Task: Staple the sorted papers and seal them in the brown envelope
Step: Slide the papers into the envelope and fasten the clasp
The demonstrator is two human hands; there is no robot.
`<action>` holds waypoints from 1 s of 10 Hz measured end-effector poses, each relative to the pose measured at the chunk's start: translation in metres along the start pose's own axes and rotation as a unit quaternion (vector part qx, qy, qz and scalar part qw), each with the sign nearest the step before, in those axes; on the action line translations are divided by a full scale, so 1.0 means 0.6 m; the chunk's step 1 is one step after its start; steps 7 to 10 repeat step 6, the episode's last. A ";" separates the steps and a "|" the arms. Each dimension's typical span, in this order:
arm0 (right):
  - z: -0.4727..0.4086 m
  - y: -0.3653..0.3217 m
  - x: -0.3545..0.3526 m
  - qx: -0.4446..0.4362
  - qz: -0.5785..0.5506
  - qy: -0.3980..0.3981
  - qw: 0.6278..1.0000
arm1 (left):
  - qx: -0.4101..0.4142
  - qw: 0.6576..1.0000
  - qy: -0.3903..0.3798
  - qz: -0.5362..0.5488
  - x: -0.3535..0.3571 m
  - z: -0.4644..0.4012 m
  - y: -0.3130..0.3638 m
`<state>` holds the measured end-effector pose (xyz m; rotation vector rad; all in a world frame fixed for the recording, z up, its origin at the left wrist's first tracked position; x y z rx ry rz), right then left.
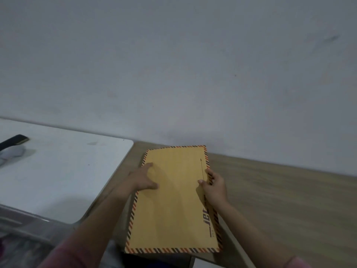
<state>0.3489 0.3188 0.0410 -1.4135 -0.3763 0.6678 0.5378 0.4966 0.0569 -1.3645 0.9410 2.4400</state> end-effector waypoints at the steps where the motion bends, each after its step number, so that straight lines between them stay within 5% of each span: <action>1: 0.001 0.031 0.038 0.031 0.052 0.003 0.998 | -0.009 0.999 0.004 -0.036 0.042 -0.021 -0.038; 4: -0.017 0.065 0.086 0.033 0.307 -0.092 0.947 | 0.023 0.985 0.011 -0.173 0.066 -0.082 -0.068; 6: -0.022 0.058 0.074 0.027 0.258 -0.091 0.961 | 0.028 0.982 0.078 -0.170 0.068 -0.074 -0.027; 10: -0.022 0.058 0.074 0.027 0.258 -0.091 0.961 | 0.028 0.982 0.078 -0.170 0.068 -0.074 -0.027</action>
Point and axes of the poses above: each hand's wrist, its own z-axis away from the middle knuckle, its own x-axis out of the palm, y = z × x, the point moved 3 cm from there along -z, towards the middle knuckle, and after that the axes turned 10 degrees about -z, right-handed, at the moved point
